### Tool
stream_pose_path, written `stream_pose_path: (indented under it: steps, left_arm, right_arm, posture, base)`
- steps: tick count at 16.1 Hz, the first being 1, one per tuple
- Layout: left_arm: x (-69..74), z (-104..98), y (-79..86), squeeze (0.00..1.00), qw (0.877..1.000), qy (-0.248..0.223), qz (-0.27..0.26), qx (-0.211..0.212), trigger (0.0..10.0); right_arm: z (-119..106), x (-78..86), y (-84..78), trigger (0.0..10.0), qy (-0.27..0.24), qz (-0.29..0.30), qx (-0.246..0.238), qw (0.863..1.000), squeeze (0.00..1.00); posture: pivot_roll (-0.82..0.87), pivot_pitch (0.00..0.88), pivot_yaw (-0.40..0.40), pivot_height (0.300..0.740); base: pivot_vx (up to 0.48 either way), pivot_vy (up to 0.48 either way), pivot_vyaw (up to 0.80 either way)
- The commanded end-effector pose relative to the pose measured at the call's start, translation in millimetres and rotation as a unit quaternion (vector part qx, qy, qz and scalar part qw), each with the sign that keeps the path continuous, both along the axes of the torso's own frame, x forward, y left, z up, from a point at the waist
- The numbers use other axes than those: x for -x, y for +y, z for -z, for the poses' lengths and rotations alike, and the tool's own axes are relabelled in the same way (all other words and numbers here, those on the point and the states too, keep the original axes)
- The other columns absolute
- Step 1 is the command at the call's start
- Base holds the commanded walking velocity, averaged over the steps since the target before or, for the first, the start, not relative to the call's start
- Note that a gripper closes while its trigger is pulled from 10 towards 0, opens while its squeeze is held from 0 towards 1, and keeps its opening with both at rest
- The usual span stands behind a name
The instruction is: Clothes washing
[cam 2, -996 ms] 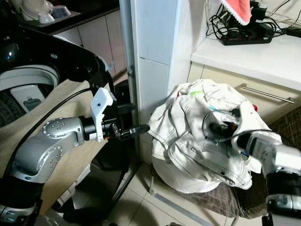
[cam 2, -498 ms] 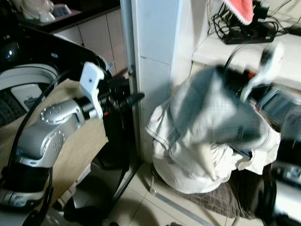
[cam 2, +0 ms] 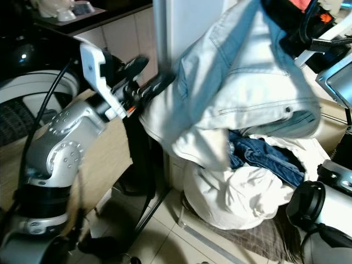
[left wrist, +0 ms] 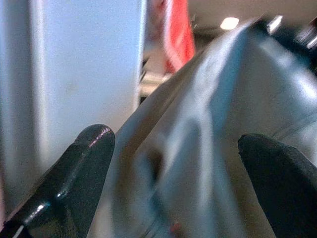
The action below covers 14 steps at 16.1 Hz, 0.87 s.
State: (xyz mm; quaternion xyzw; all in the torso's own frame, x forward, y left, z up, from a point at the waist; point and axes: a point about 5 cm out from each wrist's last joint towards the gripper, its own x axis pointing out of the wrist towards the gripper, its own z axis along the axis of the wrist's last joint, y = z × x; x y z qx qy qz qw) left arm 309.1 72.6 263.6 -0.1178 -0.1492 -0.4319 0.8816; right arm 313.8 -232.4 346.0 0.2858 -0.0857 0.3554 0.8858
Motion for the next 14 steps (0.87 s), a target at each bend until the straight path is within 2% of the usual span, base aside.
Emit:
stream_pose_path:
  steps: [1,2,5,7,8,9,13,14]
  left_arm:
    - [5.3,-8.5,-15.3,1.0,0.999,-0.006,0.032,0.009,10.0]
    - [7.3,-6.5,-29.9,1.0,0.999,-0.002,0.044,0.009,10.0]
    - [10.3,-9.0,-48.6,1.0,0.997,0.013,0.071,0.032,10.0]
    - [11.0,-9.5,-51.1,1.0,0.996,0.013,0.076,0.032,10.0]
    - [15.6,-7.6,-57.0,1.0,0.995,0.017,0.099,0.016,10.0]
    - [23.3,10.0,-64.2,1.0,0.99,0.025,0.124,-0.06,10.0]
    - [25.2,22.8,-66.1,1.0,0.988,0.032,0.115,-0.102,10.0]
    - [28.5,25.8,-68.3,0.64,0.987,0.041,0.124,-0.098,10.0]
  right_arm:
    - [-6.5,7.7,13.0,0.0,-0.021,-0.027,0.005,0.999,0.0]
    - [4.4,7.5,25.2,0.0,-0.005,-0.038,0.007,0.999,0.0]
    - [17.3,9.3,39.5,0.0,0.014,-0.052,0.011,0.998,0.0]
    - [18.5,9.7,41.0,0.0,0.016,-0.055,0.011,0.998,0.0]
    - [20.4,11.4,43.6,0.0,0.019,-0.056,0.011,0.998,0.0]
    - [20.4,15.2,46.0,0.0,0.019,-0.056,0.007,0.998,0.0]
    - [19.7,17.0,47.1,0.0,0.017,-0.053,0.005,0.998,0.0]
    - [20.1,17.3,47.7,0.0,0.018,-0.053,0.007,0.998,0.0]
  posture:
    - [-0.11,0.0,0.021,0.74]
    - [-0.11,0.0,0.021,0.74]
    - [-0.12,0.0,0.028,0.74]
    - [-0.12,0.0,0.028,0.74]
    - [-0.12,0.0,0.034,0.74]
    - [-0.12,0.0,0.034,0.74]
    - [-0.12,0.0,0.034,0.74]
    - [-0.12,0.0,0.033,0.74]
  base:
    - [0.0,0.0,0.0]
    - [0.0,0.0,0.0]
    - [0.0,0.0,0.0]
    - [0.0,0.0,0.0]
    - [0.0,0.0,0.0]
    - [0.0,0.0,0.0]
    - [0.0,0.0,0.0]
    - [0.0,0.0,0.0]
